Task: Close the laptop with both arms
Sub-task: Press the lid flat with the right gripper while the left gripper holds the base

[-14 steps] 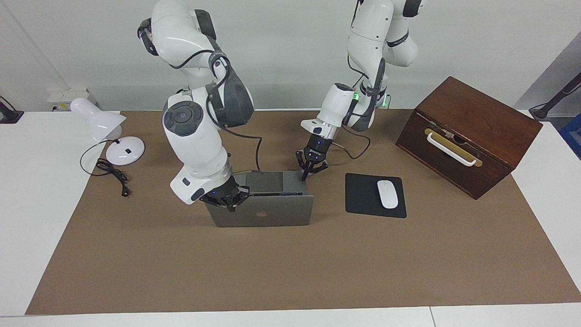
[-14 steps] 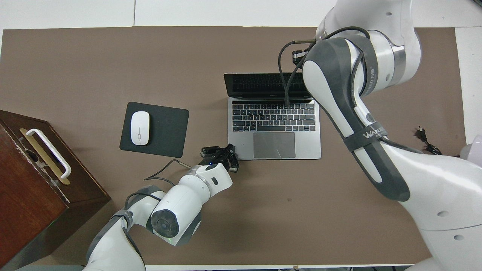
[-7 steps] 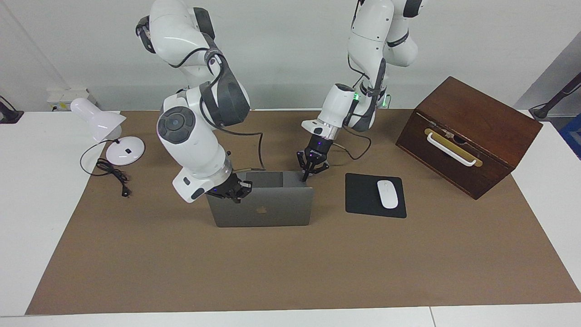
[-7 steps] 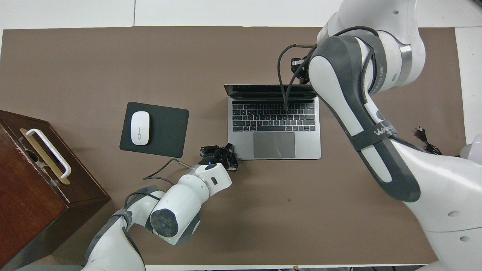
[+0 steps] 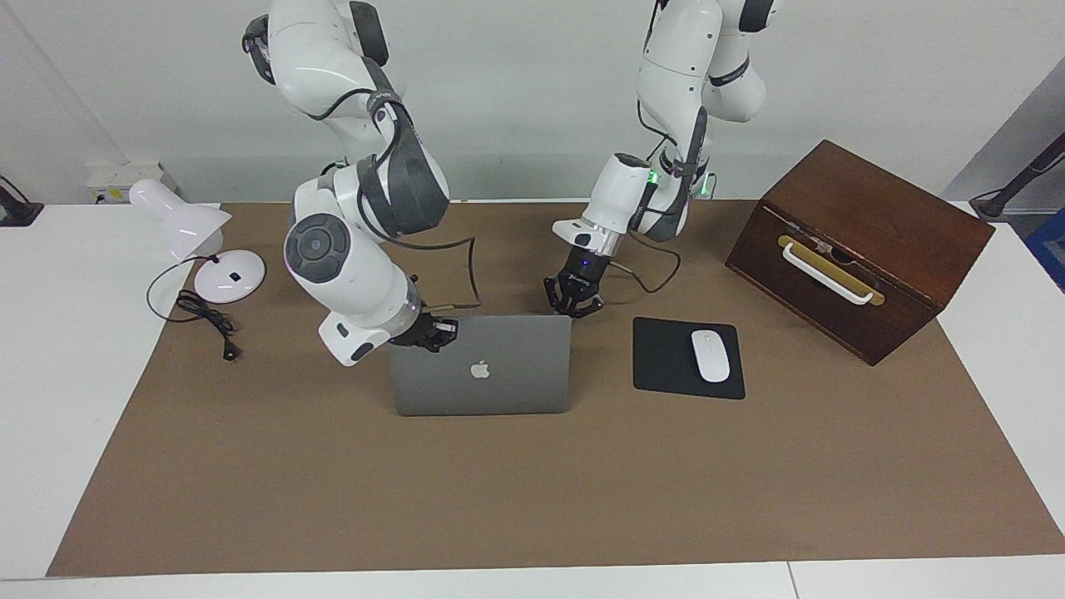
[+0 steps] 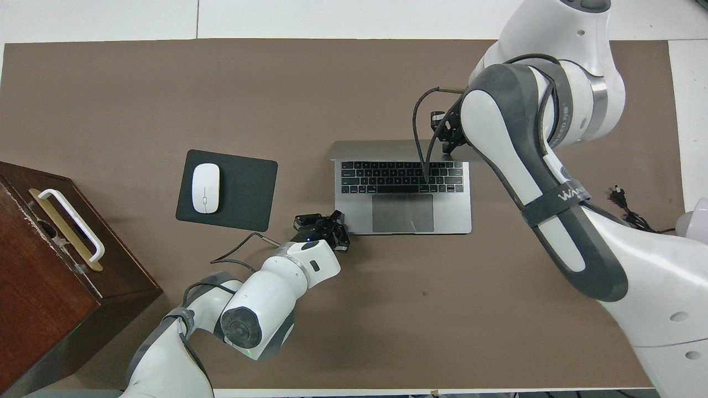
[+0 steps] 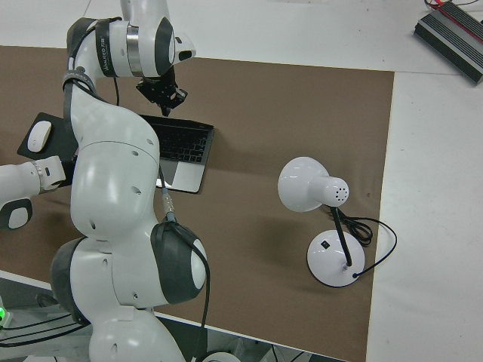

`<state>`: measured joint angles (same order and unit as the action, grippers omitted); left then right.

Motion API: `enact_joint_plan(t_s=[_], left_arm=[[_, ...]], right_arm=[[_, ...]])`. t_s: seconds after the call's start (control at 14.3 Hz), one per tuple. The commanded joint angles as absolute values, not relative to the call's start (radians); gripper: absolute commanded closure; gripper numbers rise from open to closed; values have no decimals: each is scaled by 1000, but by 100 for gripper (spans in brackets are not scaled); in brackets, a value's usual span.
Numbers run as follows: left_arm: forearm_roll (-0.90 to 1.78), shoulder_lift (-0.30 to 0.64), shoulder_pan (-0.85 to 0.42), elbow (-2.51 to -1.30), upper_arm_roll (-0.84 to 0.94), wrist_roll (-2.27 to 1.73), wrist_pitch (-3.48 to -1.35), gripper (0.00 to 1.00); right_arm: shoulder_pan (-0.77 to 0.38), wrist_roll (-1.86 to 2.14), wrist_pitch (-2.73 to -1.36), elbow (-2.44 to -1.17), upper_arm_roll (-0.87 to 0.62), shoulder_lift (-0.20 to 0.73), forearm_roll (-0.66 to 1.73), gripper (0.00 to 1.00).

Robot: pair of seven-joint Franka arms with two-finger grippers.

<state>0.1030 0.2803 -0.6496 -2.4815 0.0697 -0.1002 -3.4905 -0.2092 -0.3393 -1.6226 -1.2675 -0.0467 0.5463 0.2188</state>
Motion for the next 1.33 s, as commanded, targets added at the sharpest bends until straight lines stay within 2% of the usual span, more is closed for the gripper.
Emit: enact_joint_plan(t_s=[0.0, 0.42, 1.26], left_arm=[[106, 334, -653, -2471, 69, -83, -3504, 100], [110, 334, -655, -2470, 69, -80, -3502, 100], [113, 336, -655, -2471, 69, -80, -3502, 100]], right_arm=[[-195, -356, -1621, -1393, -55, 483, 247, 100], [-199, -391, -1667, -1509, -55, 472, 255, 100], [-213, -393, -1816, -1618, -57, 471, 255, 100]])
